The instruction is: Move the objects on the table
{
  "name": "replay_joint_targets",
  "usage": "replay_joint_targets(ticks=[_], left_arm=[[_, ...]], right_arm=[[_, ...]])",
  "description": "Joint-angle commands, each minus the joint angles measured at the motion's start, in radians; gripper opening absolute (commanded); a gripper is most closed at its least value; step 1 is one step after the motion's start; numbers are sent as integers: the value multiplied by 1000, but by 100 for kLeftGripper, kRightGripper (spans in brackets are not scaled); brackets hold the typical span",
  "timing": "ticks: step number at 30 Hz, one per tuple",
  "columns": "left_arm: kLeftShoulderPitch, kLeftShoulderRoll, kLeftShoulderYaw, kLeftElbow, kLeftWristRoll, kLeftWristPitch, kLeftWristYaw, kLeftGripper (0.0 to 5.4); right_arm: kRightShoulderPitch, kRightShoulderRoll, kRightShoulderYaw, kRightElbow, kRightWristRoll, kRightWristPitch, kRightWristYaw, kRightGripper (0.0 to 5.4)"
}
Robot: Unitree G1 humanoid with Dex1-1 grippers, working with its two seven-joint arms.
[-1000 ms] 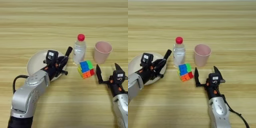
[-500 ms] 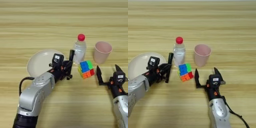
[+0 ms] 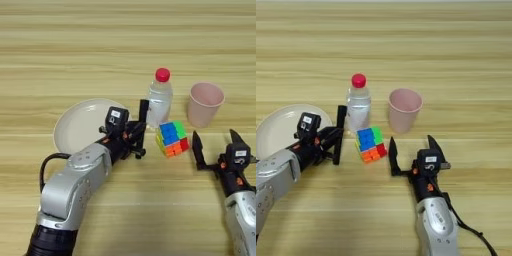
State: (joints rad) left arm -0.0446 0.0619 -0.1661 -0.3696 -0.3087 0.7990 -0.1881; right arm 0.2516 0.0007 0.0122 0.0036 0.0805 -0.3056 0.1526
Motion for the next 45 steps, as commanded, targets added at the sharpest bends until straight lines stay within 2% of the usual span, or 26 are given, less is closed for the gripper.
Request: replay_joint_targets(ticks=[1,10,32,45], left_arm=[[36,25,27,-16,2,0,0,93],[59,38,49,-5,3,-13,3,93],[-25,20,7,61,22,-23,2,93],[-30,21,0,60,27,-20,-3,93]], right_arm=[[-3,1,0,-6,1,2,-7,540],[-18,-5,8,-8,0,10,-3,540],[-5,1,13,-12,-6,7,-22,540],[6,2,14,-17,-7,3,-28,540]])
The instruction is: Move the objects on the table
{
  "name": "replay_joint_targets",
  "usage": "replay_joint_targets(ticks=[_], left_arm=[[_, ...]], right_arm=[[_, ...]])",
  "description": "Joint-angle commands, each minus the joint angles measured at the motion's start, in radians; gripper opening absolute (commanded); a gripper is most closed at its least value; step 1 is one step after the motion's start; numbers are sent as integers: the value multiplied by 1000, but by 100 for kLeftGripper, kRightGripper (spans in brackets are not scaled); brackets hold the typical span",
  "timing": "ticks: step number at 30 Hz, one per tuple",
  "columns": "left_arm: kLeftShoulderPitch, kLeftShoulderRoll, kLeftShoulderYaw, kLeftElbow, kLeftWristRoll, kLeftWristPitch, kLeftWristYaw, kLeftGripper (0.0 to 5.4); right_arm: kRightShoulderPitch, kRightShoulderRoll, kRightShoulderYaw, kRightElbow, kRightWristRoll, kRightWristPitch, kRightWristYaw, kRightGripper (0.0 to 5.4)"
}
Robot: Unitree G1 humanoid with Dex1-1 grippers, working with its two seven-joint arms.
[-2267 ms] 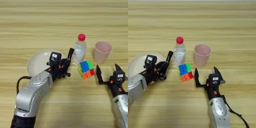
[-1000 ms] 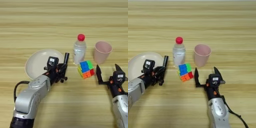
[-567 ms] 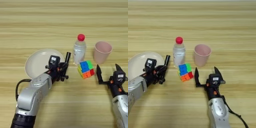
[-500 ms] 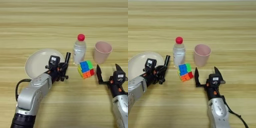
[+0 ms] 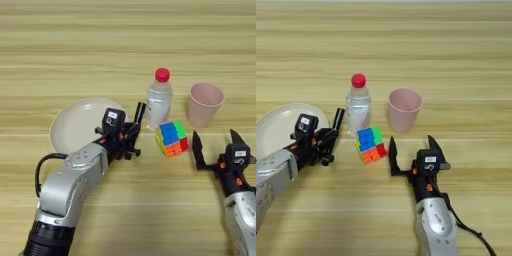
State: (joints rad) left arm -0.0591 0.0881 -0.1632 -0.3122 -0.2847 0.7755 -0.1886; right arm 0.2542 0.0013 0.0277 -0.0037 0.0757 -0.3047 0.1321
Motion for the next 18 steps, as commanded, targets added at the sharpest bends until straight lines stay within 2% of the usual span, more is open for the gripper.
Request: replay_joint_targets(ticks=[1,7,9,18], left_arm=[[-15,-5,-3,2,3,4,-2,93],[-17,-5,0,6,3,3,-2,93],[-18,-4,0,7,4,3,-1,130],[-17,-3,6,3,14,2,14,209]], right_arm=[[3,2,-2,-10,-2,1,-8,540],[1,1,-1,-9,-2,0,-10,540],[0,1,-1,-8,-2,0,-10,540],[3,1,0,-9,-4,-1,-11,540]])
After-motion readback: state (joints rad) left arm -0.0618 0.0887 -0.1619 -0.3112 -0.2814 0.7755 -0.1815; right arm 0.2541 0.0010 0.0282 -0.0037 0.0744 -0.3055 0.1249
